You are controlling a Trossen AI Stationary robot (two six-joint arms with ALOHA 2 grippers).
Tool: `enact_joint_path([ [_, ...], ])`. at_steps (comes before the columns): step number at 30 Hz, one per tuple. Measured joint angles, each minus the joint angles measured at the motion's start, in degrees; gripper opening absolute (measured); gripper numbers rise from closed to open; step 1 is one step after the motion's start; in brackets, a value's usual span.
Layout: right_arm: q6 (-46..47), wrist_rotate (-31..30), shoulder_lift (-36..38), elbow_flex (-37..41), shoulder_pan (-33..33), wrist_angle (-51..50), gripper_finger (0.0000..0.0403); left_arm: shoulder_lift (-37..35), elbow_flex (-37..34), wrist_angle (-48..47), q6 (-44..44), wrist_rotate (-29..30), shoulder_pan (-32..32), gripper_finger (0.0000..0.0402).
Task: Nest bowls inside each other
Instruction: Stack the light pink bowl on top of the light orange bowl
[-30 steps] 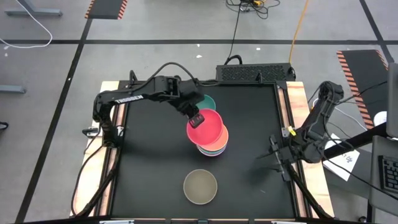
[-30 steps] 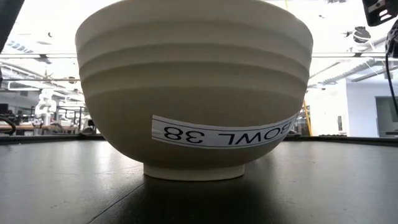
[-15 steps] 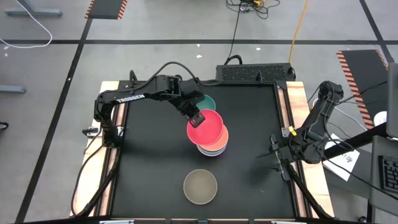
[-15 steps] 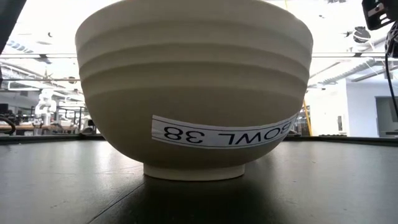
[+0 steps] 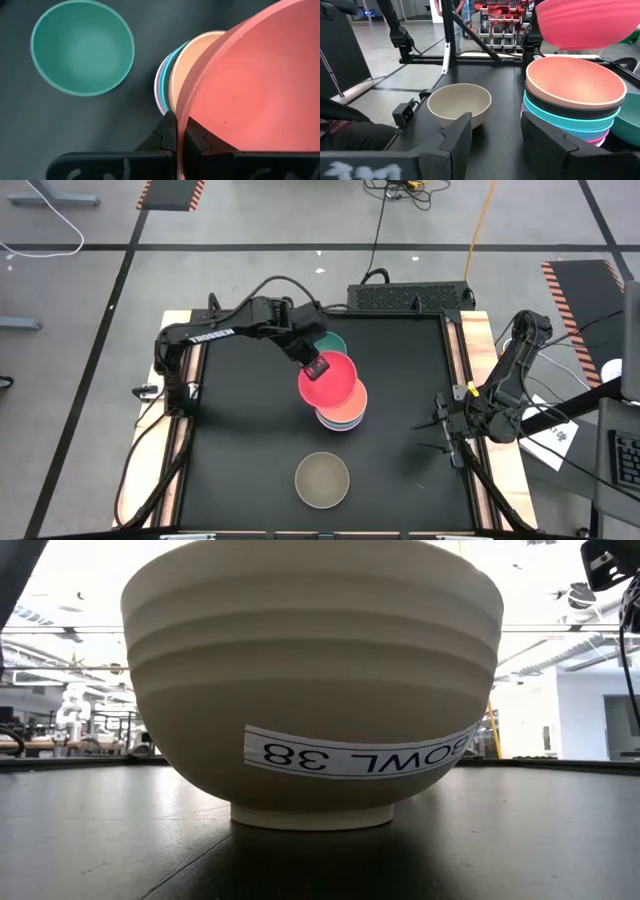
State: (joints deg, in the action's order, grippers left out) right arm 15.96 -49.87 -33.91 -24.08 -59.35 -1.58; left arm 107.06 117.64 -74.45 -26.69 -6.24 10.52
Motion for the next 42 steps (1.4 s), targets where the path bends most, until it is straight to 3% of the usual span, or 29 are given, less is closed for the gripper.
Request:
enact_joint_path([
  [5, -0.3, 0.0, -0.1, 0.0, 0.0, 0.0, 0.0164, 8.2, 9.0, -3.9, 1.8, -1.7, -0.9, 0.0000],
  [9, -0.2, 0.1, -0.2, 0.0, 0.0, 0.0, 0.0164, 14.6, 17.5, -12.9, 3.1, -0.7, -0.2, 0.0000],
  [14, 1.2, 0.4, -0.6, 0.0, 0.0, -1.1, 0.0164, 15.5, 16.5, -15.7, 2.6, 0.7, 0.3, 0.0000],
  [42, 1.7, 0.4, -0.9, -0.1, 0.0, -3.1, 0.0164, 19.8, 17.3, -8.6, 5.6, 0.1, -2.8, 0.0000],
])
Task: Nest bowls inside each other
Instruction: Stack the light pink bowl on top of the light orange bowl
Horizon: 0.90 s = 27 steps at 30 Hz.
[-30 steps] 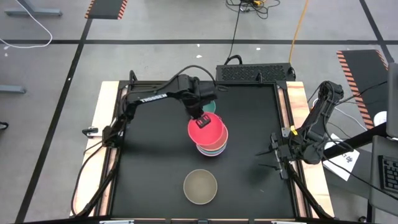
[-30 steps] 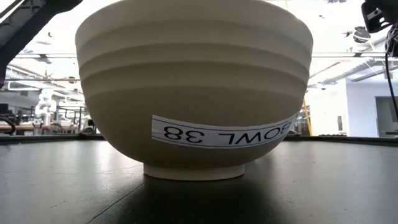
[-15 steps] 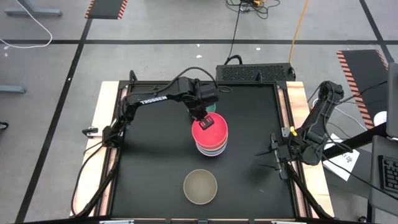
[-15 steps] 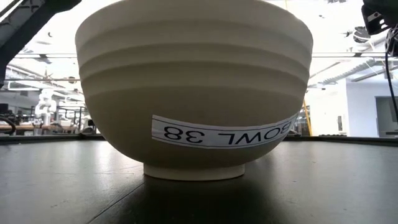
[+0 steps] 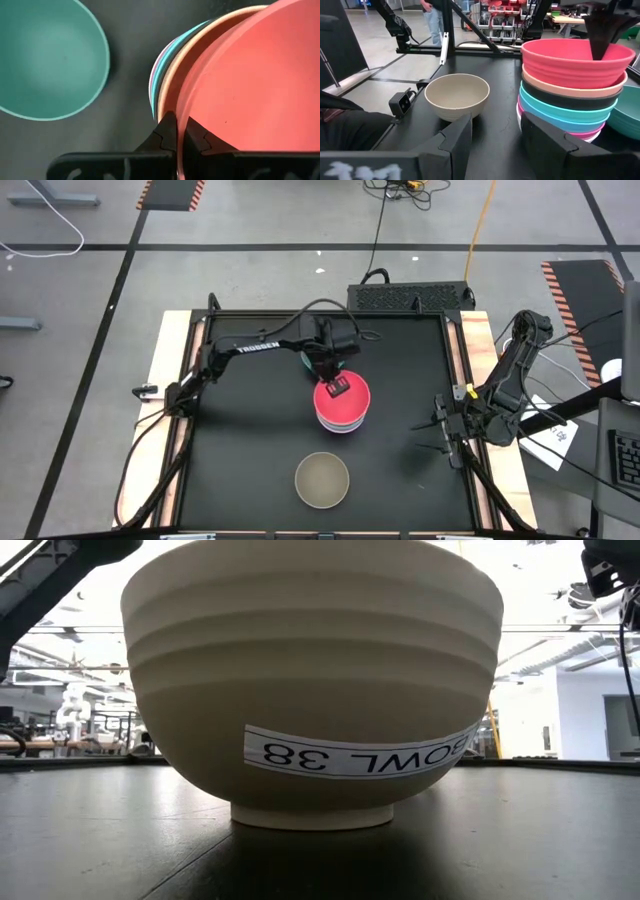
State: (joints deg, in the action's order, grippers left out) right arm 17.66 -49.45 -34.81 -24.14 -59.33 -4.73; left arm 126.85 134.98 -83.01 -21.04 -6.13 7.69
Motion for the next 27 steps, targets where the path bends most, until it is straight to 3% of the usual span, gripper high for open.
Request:
enact_joint_path([
  [18, 0.3, 0.0, 0.0, 0.0, 0.0, -0.3, 0.0164, 0.5, 0.0, -0.2, 0.7, 1.7, -0.2, 0.0004],
  [27, 0.7, 0.0, 0.0, 3.1, 0.0, 2.5, 0.0164, 0.5, 0.0, 1.0, 1.4, 1.7, -1.7, 0.0104],
])
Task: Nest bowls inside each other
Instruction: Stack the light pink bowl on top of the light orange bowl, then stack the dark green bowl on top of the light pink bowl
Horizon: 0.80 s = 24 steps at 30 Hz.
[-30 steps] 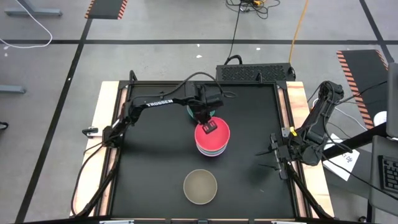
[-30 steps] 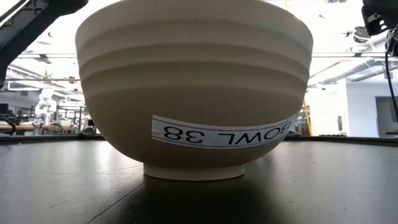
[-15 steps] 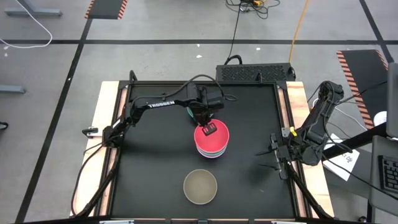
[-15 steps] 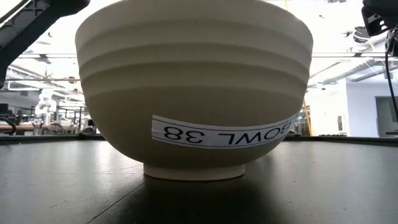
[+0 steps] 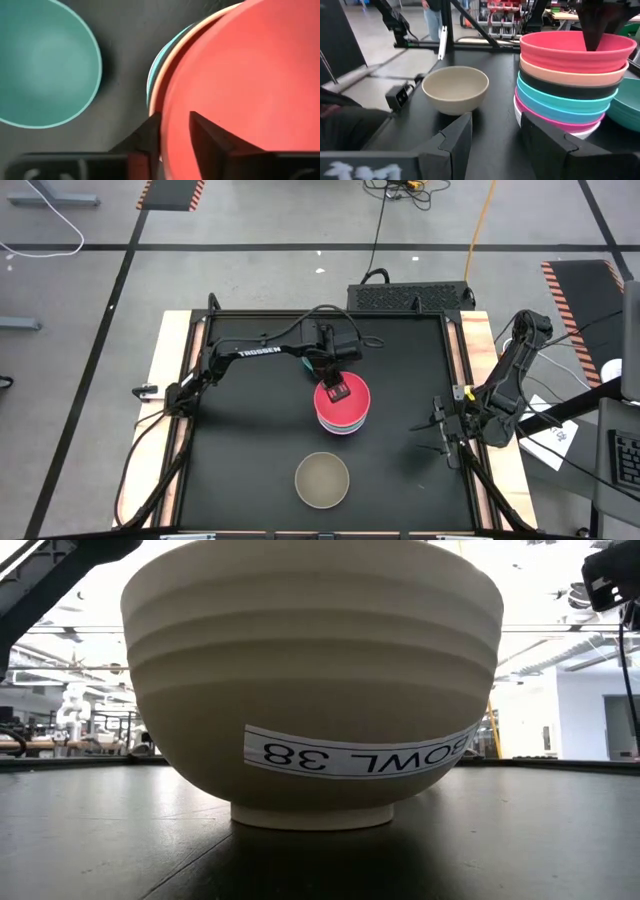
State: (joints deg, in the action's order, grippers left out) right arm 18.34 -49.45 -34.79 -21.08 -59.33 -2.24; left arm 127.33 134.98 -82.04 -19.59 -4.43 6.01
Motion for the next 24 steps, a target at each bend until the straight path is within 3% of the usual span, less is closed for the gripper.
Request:
enact_joint_path([
  [10, -6.1, 0.1, 1.4, 0.5, 0.0, 7.7, 0.0164, -2.0, 0.0, 2.6, -1.0, -0.2, -0.2, 0.0206],
  [19, -6.4, 0.2, 2.3, 0.5, 0.0, 8.0, 0.0164, -7.2, 0.0, 7.6, -0.4, 0.6, -0.3, 0.0213],
  [24, -5.8, 0.2, 2.2, 0.5, 0.0, 8.0, 0.0164, -10.6, 0.0, 7.4, 4.2, 3.5, -1.1, 0.0214],
])
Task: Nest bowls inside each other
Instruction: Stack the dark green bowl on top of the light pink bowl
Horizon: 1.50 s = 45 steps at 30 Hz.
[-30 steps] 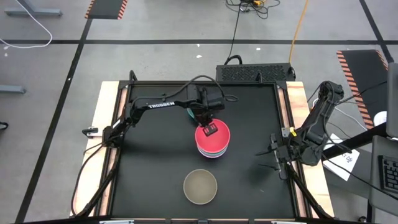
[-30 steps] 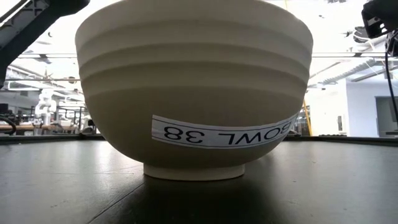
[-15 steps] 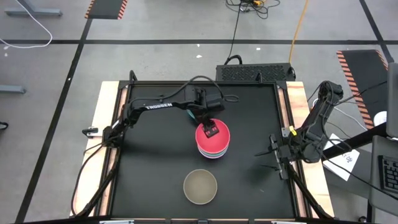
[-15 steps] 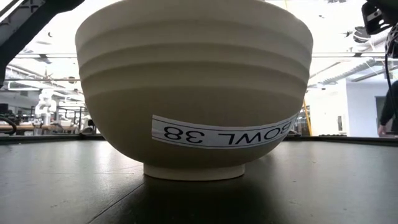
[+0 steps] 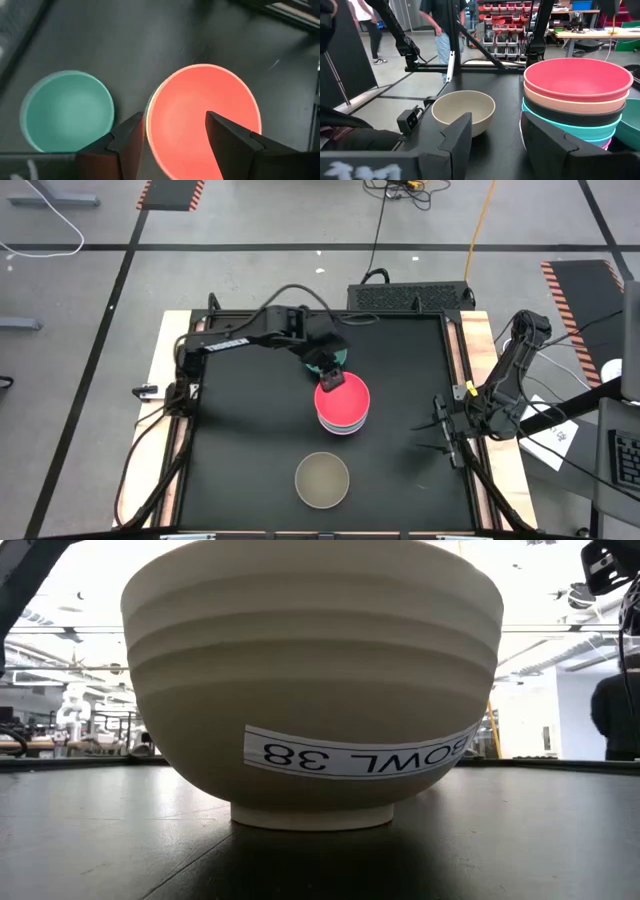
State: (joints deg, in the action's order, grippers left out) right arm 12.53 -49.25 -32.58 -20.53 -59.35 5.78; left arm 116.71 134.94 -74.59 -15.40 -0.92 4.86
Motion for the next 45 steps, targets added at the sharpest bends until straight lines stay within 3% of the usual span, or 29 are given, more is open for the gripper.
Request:
enact_joint_path([
  [4, 0.5, 0.0, -0.4, 0.0, -1.2, -0.2, 0.0164, -2.9, 0.0, -2.1, 5.9, 3.5, -4.0, 0.0214],
  [13, -1.7, -9.3, -0.3, 0.0, -7.0, 2.6, 0.0164, -12.6, -0.8, -4.7, 4.3, 22.9, -13.9, 0.0214],
  [17, -2.2, -12.9, -0.3, 0.0, -8.1, 2.8, 0.0164, -18.4, -6.0, -6.0, 1.6, 30.4, -17.8, 0.0214],
  [21, -5.2, -14.1, 0.5, 0.0, -8.3, 4.1, 0.0164, -26.6, -16.7, -6.7, -5.3, 36.8, -19.5, 0.0214],
  [26, -9.6, -16.6, 2.2, 0.0, -8.3, 7.9, 0.0164, -36.6, -33.0, 0.6, -7.4, 37.5, -21.3, 0.0214],
  [31, -14.3, -17.2, 2.7, 0.0, -8.3, 13.0, 0.0164, -45.2, -46.1, 15.2, -2.2, 37.5, -21.0, 0.0214],
  [38, -17.2, -17.2, 1.8, 0.0, -8.1, 15.5, 0.0164, -54.0, -57.8, 30.0, 0.6, 32.4, -19.2, 0.0214],
  [45, -14.9, -17.2, 0.5, 1.3, -7.2, 16.7, 0.0164, -57.4, -63.6, 33.0, 1.1, 31.5, -19.1, 0.0214],
])
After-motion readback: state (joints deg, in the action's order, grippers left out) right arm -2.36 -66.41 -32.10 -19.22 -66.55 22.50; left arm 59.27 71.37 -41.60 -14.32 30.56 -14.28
